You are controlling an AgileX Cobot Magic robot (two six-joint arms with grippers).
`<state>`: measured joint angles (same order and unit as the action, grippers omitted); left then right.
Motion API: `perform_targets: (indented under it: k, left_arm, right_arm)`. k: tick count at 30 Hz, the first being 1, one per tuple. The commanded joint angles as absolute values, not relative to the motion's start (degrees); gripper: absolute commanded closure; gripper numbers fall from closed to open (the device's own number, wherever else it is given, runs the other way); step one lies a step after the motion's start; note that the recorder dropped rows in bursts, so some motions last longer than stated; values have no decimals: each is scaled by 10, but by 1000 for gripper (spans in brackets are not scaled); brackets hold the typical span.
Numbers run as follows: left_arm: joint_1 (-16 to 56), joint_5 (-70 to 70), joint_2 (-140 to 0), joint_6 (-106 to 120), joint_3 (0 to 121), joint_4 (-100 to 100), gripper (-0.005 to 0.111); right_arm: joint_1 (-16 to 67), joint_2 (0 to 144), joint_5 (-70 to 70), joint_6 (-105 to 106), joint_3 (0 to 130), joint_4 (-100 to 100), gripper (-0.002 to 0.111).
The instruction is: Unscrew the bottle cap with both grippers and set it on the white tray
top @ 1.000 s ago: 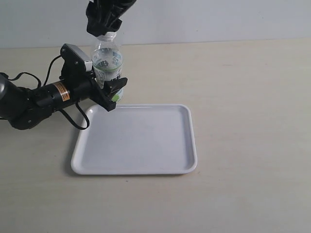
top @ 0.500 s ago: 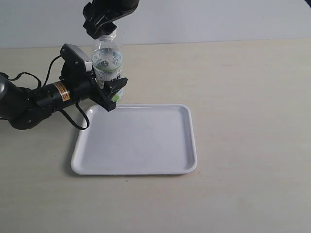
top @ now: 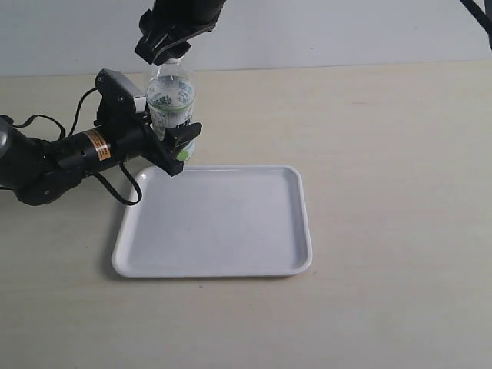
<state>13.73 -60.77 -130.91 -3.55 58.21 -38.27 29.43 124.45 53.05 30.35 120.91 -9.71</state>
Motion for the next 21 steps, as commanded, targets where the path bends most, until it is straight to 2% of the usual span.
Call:
perform_targets:
  k: [1, 4, 9, 10, 16, 21]
  left_arm:
    - [138, -605, -1305, -35, 582, -388, 107]
    - [138, -605, -1305, -35, 582, -388, 107]
    - [138, -605, -1305, -35, 582, -388, 107]
    - [138, -605, -1305, -35, 582, -388, 107]
    - [138, -605, -1305, -35, 582, -388, 107]
    - [138, -605, -1305, -35, 582, -388, 107]
  right_arm:
    - [294, 1240, 521, 301, 1210, -94, 62]
    - [294, 1240, 521, 301, 1210, -94, 67]
    - [294, 1240, 534, 301, 1210, -94, 42]
    - [294, 1240, 535, 301, 1210, -94, 40]
    - [294, 1240, 535, 299, 1210, -94, 50]
    - [294, 1240, 535, 298, 1210, -97, 51]
